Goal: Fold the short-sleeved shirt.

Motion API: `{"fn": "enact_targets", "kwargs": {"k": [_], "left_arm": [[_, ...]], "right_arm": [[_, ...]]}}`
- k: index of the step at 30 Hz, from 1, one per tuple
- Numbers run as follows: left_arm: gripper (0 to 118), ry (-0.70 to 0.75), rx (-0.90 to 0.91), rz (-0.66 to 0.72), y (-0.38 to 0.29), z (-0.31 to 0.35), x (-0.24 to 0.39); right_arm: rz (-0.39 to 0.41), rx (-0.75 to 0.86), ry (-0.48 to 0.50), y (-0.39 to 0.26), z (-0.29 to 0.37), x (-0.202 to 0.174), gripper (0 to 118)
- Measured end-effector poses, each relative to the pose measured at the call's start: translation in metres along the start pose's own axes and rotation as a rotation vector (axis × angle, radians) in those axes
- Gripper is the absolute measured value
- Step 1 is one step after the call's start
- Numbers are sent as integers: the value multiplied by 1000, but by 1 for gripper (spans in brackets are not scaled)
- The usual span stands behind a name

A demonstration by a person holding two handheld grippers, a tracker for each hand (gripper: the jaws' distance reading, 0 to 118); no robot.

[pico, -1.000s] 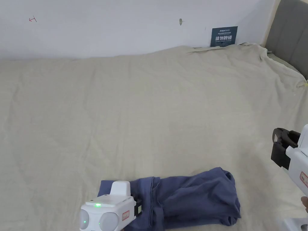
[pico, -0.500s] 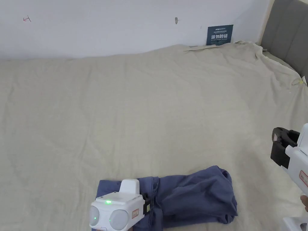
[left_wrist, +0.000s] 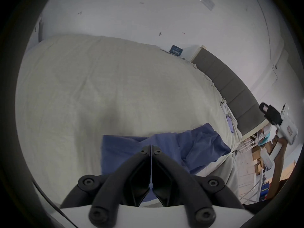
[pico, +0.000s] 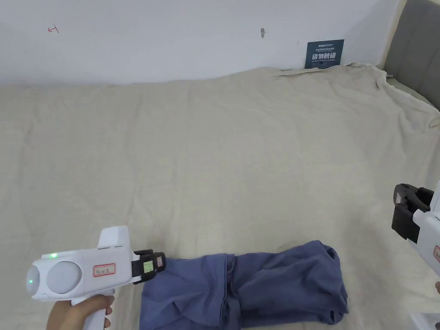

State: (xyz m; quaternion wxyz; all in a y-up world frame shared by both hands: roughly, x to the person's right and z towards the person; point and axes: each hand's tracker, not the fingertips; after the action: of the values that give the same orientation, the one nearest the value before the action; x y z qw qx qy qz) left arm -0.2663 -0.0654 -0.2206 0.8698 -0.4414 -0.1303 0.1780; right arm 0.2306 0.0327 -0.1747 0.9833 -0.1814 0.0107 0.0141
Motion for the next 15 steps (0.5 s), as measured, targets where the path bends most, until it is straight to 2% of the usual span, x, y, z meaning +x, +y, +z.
{"fn": "enact_targets", "kwargs": {"k": [1,2,3,4,5,9,15], "left_arm": [[22,7,-11,9,2,1,-9],[41,3,-23,22,2,-1,-18],[69,1,-42,38,2,-3,-26],[81,4,-68,58,1,-5,-32],[89,-7,-83,72,0,-7,-38],[92,-55,-100,113,-11,-22,-59],[91,-32,-142,167,-29,-49,-73]], "right_arm": [[3,-1,2,0,0,-1,0],[4,-2,3,0,0,-1,0],[6,-3,4,0,-1,-2,0],[7,-5,5,0,-1,-3,0],[8,-6,5,0,-1,-4,0],[5,-12,4,-1,-2,-5,0],[12,-23,2,-2,-3,-5,0]]}}
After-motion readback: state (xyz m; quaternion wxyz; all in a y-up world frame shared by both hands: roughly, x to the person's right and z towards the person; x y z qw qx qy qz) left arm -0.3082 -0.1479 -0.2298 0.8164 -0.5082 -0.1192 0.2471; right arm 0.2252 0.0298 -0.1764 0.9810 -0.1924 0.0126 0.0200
